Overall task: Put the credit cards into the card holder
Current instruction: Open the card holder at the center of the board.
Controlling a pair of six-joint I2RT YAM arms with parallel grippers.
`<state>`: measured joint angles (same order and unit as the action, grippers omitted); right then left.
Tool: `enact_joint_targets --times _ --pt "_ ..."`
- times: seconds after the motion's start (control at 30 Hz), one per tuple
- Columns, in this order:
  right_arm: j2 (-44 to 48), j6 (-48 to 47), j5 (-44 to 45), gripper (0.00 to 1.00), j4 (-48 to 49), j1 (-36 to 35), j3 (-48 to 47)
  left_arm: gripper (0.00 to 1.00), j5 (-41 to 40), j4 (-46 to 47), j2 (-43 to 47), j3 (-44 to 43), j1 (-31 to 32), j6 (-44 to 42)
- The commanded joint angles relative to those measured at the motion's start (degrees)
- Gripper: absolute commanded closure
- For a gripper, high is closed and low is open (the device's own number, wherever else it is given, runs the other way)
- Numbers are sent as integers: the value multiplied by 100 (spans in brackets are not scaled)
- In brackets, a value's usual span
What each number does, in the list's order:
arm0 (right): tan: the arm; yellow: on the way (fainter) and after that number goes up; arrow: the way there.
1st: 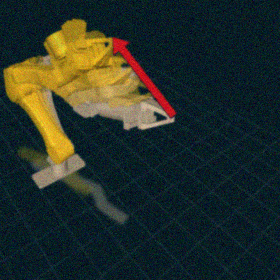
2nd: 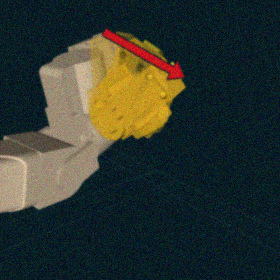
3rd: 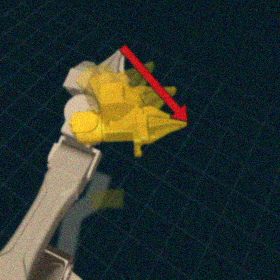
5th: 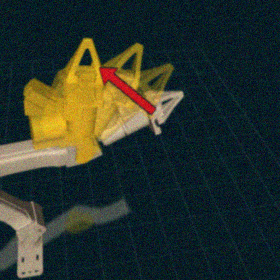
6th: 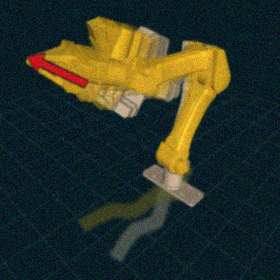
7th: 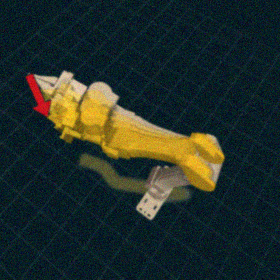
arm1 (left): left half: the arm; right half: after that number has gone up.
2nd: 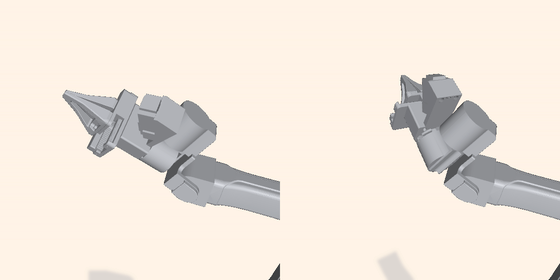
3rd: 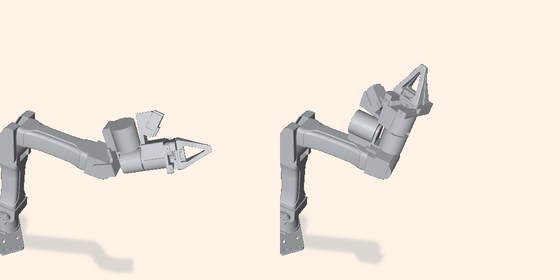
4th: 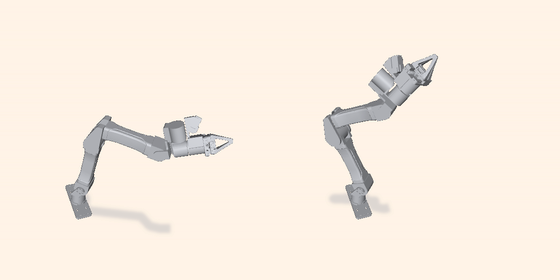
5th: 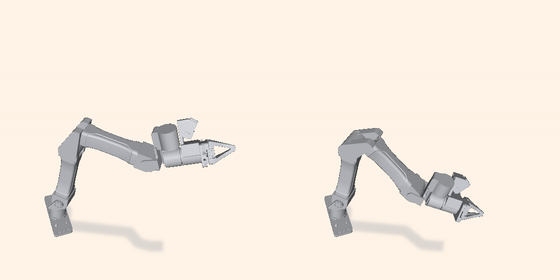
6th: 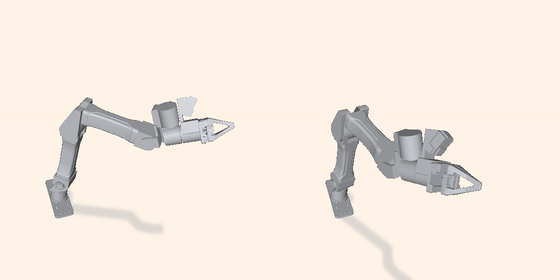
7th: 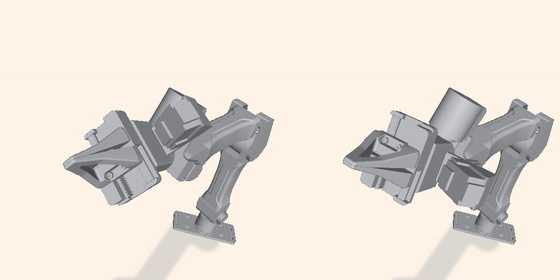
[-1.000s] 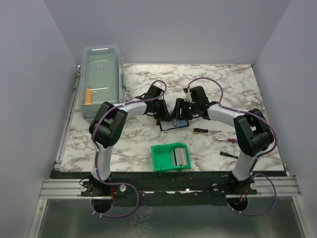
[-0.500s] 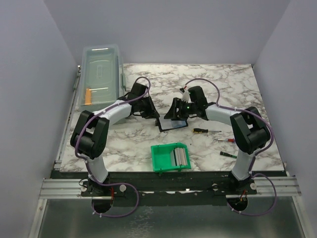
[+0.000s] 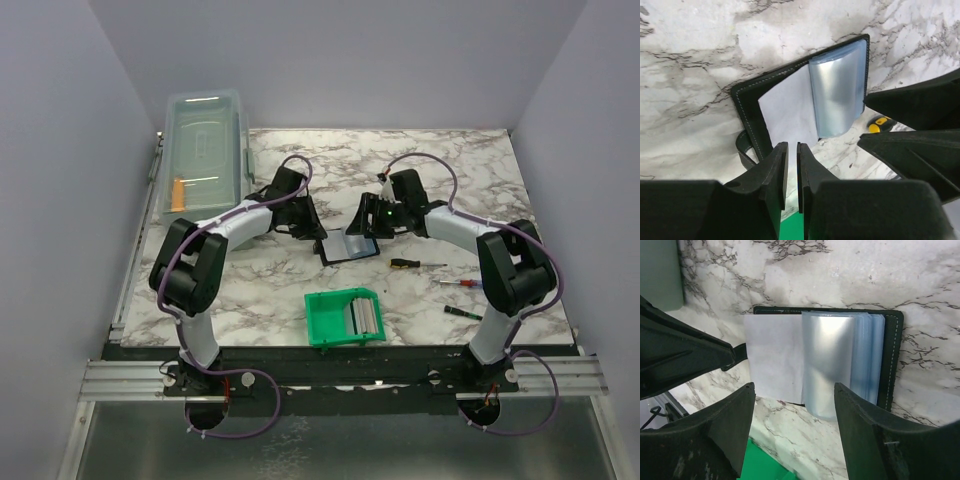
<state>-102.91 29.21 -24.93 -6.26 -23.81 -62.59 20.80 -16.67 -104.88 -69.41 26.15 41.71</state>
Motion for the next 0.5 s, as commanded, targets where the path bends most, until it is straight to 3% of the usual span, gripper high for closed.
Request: enact_joint_targets --times 0.0,0.47 --pt "-21 -144 173 32 -162 17 70 82 -342 -109 -161 53 3 -87" --pt "-597 131 -638 32 494 -11 120 95 -687 -85 -593 259 158 15"
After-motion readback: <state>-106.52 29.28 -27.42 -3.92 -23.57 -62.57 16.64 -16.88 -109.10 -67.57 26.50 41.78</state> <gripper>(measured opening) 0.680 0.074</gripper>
